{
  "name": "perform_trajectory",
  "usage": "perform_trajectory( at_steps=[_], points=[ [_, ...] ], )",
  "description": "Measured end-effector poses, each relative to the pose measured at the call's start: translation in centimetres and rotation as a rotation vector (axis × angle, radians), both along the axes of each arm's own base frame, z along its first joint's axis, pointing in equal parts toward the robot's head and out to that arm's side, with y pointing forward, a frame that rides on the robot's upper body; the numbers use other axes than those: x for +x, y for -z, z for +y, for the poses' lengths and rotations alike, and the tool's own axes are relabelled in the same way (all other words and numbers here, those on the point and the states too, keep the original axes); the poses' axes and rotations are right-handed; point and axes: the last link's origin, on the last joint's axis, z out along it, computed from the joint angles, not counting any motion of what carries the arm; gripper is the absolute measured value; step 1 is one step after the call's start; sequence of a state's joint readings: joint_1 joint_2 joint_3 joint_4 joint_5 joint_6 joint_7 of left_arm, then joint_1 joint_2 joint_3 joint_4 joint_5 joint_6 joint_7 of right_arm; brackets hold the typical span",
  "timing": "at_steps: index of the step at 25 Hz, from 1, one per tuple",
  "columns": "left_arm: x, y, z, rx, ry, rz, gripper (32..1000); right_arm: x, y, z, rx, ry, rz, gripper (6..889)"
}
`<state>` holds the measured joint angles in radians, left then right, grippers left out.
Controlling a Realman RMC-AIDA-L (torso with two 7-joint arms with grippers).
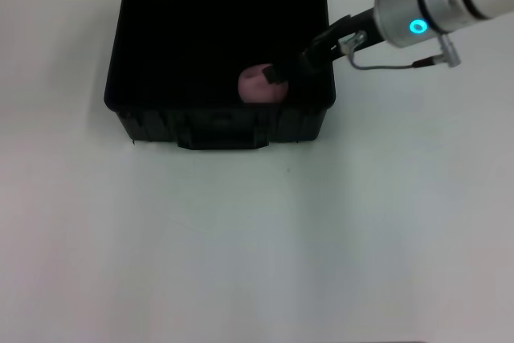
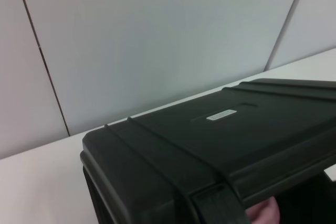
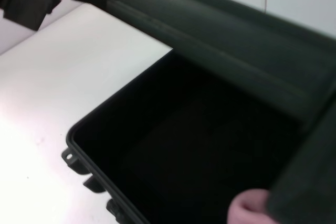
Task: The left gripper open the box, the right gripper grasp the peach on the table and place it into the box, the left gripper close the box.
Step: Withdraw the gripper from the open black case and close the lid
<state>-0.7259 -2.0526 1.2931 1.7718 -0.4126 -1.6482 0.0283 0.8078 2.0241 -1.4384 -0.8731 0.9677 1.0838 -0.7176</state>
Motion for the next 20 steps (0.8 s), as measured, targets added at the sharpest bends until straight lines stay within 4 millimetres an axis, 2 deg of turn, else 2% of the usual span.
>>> perform_trajectory(
  at_steps=[13,20],
  points=[
    [-0.3,0.0,-0.1,-0.007,-0.007,0.01,507,0.6,-5.0,-0.3,-0.036,0.074,-0.123,868],
    [-0.4,0.0,-0.2,-0.007,-0.01,0.01,511,1.2,-6.4,-1.5,-0.101,0.123,-0.214,868]
  ],
)
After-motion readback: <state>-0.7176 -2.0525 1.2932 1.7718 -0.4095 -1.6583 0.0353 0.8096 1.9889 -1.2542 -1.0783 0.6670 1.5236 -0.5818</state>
